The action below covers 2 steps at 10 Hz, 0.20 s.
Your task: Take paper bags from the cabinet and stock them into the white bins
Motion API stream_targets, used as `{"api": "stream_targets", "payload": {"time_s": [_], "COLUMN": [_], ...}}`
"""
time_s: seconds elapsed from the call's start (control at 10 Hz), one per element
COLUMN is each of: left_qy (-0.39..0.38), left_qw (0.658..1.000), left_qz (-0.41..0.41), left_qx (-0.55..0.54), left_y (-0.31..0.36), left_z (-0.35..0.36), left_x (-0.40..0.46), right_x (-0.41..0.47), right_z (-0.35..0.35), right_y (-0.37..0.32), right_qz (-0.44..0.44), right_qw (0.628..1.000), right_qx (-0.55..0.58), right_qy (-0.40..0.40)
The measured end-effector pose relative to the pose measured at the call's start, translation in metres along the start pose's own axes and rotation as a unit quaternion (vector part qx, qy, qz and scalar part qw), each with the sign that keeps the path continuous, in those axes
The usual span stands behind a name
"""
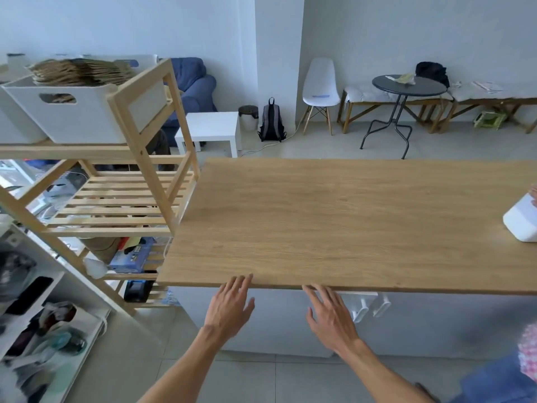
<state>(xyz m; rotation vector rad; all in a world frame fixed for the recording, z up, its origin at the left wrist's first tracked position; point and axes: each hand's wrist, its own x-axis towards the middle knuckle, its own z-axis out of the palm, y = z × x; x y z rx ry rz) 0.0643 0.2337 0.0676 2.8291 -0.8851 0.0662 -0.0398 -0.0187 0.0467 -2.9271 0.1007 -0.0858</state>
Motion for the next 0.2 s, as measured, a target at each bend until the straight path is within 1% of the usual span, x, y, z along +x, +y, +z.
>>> {"api": "stream_targets", "payload": {"time_s": [0.1, 0.2], "left_qy": [-0.015, -0.082], "left_qw": [1.0, 0.996], "left_qz": [-0.005, -0.02], "left_qx": [0.015, 0.009], "left_y": [-0.006, -0.005], "left_z": [-0.009, -0.004], "left_x": [0.023, 0.038], "right_x": [0.021, 0.039], "right_z": [-0.006, -0.01], "right_y": [0.008, 0.011], "right_qz": [0.0, 0.038], "right_qw": [1.0, 0.999], "right_qx": [0.008, 0.028], "right_qy": [0.023, -0.024]}}
